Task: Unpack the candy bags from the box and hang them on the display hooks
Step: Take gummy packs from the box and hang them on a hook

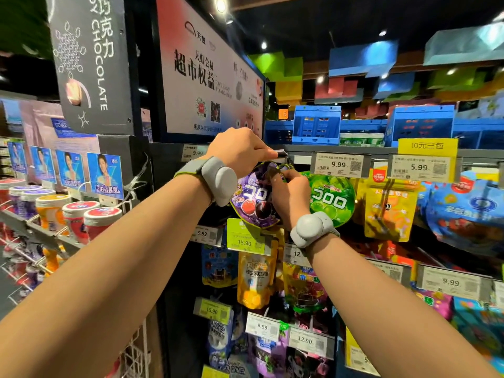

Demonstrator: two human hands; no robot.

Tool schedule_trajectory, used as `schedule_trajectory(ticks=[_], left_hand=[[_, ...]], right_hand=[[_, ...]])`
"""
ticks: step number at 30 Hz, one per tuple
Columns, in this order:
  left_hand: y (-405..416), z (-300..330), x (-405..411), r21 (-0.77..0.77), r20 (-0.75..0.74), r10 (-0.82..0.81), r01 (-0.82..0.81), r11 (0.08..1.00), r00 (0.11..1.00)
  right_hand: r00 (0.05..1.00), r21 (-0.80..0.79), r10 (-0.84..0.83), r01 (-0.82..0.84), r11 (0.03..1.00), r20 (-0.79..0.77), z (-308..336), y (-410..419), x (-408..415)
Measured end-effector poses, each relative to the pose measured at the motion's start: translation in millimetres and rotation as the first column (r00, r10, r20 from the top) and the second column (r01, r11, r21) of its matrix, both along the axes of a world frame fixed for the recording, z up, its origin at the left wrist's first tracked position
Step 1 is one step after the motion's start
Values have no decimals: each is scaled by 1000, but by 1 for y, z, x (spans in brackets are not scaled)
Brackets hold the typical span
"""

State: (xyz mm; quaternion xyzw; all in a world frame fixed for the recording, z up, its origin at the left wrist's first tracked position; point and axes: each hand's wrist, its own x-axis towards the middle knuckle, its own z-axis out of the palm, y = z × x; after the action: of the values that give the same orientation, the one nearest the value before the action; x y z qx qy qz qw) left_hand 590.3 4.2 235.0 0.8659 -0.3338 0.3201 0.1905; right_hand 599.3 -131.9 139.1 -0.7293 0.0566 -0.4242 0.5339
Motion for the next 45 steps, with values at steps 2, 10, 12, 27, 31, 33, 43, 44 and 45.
schedule_trajectory(ticks=[2, 10, 12, 27, 31, 33, 43, 44, 45], left_hand=[[0, 0, 0, -5, -1, -7, 7, 1000, 1000], [0, 0, 2, 1, -13, 3, -3, 1000, 1000], [0, 0, 2, -5, -24, 4, -4, 1000, 1000], [0, -1, -1, -2, -28, 16, -16, 1000, 999], [0, -1, -2, 3, -29, 10, -10, 1000, 1000], [0, -2, -2, 12, -19, 10, -10, 1000, 1000], [0, -4, 3, 28, 0, 0, 0, 1000, 1000], [0, -4, 2, 30, 0, 8, -8, 1000, 1000], [0, -4, 1, 26, 2, 15, -15, 1000, 1000]], right_hand=[[1000, 2, -7, 7, 1000, -1, 1, 0, 0], [1000, 29, -17, 16, 999, 16, 1, 2, 2], [1000, 77, -12, 10, 997, 15, 1, 1, 1], [995, 33, -45, 48, 998, -91, -2, -20, 20], [980, -14, -157, 156, 988, -119, 0, -28, 33], [967, -103, -195, 180, 978, -164, 2, -32, 40], [910, -242, -239, 161, 957, -339, 10, -48, 54], [907, -249, -237, 154, 956, -349, 10, -49, 53], [907, -255, -232, 146, 956, -351, 10, -49, 51]])
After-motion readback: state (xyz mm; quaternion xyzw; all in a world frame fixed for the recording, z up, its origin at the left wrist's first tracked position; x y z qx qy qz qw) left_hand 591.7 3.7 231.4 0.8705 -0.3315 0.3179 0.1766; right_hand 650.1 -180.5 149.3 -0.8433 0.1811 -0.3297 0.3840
